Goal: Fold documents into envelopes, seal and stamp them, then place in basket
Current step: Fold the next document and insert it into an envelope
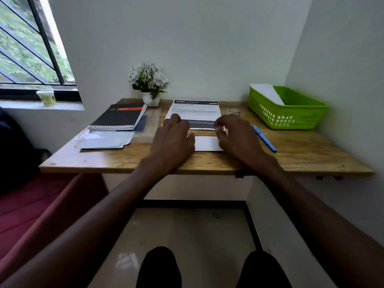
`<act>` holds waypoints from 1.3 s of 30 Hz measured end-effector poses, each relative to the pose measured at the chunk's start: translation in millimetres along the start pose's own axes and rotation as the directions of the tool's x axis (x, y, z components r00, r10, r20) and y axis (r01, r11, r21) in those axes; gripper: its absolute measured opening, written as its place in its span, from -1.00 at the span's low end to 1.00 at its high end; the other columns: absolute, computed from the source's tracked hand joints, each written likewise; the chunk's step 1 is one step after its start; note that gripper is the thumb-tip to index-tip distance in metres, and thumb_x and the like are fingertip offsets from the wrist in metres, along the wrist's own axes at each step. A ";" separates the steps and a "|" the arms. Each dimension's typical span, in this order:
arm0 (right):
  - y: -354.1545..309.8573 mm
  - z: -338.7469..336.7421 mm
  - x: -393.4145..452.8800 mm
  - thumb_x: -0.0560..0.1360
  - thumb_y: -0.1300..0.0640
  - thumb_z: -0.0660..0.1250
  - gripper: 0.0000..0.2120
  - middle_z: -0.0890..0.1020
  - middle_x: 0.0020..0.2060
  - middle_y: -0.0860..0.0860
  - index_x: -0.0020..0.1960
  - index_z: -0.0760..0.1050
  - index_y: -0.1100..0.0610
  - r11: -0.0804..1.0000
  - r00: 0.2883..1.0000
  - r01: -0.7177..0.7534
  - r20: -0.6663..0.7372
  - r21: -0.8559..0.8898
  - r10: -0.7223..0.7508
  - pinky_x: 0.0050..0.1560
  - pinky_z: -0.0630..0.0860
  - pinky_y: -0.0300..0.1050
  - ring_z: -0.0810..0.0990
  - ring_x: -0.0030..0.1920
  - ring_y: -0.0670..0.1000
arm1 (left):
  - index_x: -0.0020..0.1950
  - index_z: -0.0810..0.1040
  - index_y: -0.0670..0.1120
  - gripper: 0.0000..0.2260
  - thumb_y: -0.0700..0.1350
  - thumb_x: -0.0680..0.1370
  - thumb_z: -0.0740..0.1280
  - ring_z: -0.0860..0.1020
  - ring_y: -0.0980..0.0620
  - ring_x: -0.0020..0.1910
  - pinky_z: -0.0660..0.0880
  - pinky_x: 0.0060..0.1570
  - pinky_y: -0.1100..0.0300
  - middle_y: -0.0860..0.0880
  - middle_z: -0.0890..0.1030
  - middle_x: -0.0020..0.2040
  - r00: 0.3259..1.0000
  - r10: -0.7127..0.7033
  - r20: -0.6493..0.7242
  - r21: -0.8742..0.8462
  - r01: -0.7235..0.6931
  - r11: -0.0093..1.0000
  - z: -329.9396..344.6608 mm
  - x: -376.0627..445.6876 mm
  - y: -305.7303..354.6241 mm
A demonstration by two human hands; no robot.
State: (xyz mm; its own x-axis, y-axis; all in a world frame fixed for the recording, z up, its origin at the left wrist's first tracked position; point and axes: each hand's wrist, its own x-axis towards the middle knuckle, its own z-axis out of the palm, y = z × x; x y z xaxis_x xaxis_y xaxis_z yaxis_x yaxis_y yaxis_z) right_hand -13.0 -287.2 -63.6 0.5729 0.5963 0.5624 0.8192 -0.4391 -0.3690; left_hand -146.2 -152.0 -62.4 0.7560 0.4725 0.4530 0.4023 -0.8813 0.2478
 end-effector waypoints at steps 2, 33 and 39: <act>-17.2 5.5 -0.8 0.63 0.04 0.22 -0.70 0.63 0.25 0.03 0.31 0.56 0.03 0.999 0.988 0.044 0.148 -0.016 -0.041 0.23 0.50 0.13 0.59 0.23 0.11 | 0.44 0.43 -0.12 -0.60 0.03 0.65 0.24 0.44 -0.18 0.39 0.41 0.30 -0.06 -0.14 0.44 0.42 0.997 0.024 0.079 -0.017 -0.023 1.000 2.7 -2.5 1.2; -18.0 12.3 -17.7 0.72 -0.15 -0.14 -0.46 0.08 0.66 -0.06 0.67 -0.03 -0.06 0.971 0.833 0.102 0.552 -0.218 0.036 0.59 -0.07 0.24 0.03 0.64 -0.06 | 0.70 0.01 -0.07 -0.42 0.16 0.72 -0.12 -0.01 -0.03 0.68 -0.13 0.62 -0.08 -0.07 0.01 0.70 0.924 -0.055 0.379 0.161 -0.007 0.987 5.9 -23.9 -14.2; 13.9 -6.4 -24.5 0.72 -0.15 -0.13 -0.46 0.07 0.66 -0.05 0.67 -0.02 -0.07 0.959 0.842 0.006 0.519 -0.282 0.148 0.58 -0.04 0.26 0.02 0.64 -0.03 | 0.69 -0.07 -0.16 -0.32 0.25 0.69 -0.15 -0.06 -0.12 0.68 -0.11 0.60 -0.12 -0.16 -0.05 0.70 0.894 -0.243 0.376 0.219 0.170 0.961 2.0 -35.2 -9.5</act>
State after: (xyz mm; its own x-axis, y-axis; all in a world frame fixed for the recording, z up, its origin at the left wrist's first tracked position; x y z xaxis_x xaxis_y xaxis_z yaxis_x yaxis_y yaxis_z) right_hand -15.8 -312.2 -77.7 0.6175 0.7858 0.0351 0.7814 -0.6077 -0.1418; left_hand -175.6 -160.2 -82.4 0.7722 0.6349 0.0230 0.6276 -0.7679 0.1278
